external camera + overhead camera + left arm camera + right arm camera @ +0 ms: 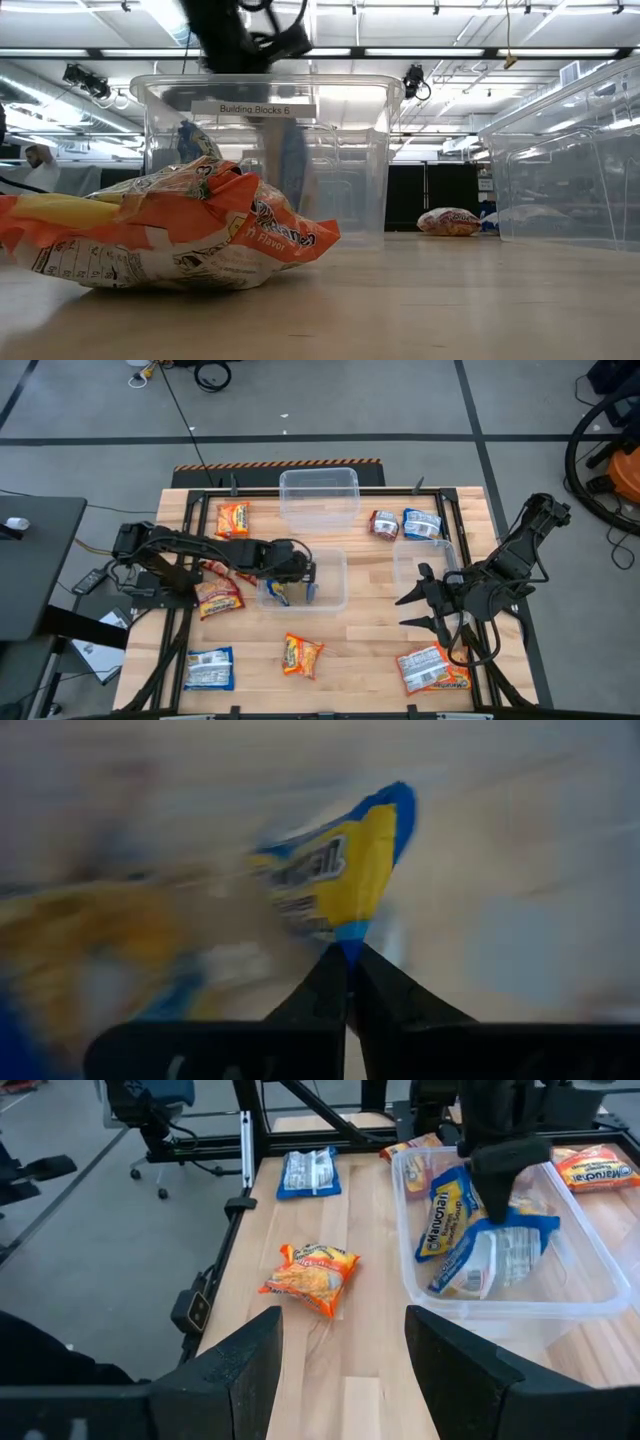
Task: Sort Maruchan noodles
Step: Put the blue noodle pack into the bottom left transparent bin
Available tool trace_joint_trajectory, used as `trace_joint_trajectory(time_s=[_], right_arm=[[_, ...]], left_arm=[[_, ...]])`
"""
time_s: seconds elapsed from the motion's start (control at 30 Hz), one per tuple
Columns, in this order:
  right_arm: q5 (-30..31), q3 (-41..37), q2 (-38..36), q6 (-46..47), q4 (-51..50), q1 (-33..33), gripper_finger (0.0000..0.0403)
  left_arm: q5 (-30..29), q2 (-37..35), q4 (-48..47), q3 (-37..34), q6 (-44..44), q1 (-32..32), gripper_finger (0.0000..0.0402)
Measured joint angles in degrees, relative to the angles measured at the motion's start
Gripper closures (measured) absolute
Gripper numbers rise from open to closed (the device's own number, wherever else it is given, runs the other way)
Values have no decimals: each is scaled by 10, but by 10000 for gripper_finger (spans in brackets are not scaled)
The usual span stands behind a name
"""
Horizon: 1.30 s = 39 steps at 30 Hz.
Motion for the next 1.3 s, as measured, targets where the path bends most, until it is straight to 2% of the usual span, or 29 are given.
trace_joint_trajectory(time_s=[0.1, 0.2, 0.4, 0.63, 0.9, 1.07, 1.3], right_arm=[[0, 0, 0, 0, 0, 0, 186], [1, 0, 0, 0, 0, 0, 186], [1, 0, 0, 4, 0, 0, 186], [1, 0, 0, 10, 1, 0, 186], [1, 0, 0, 15, 2, 0, 186], [1, 0, 0, 15, 2, 0, 186], [1, 0, 0, 16, 3, 0, 186]], left_arm=[[0, 6, -67, -1, -12, -6, 386], [0, 13, -92, -1, -13, -10, 356], [0, 15, -89, -1, -8, -11, 299], [4, 2, -87, 0, 8, -3, 266], [6, -3, -75, -1, 19, -4, 272], [2, 12, -31, 0, 17, -8, 293], [2, 30, -26, 1, 5, -7, 322]])
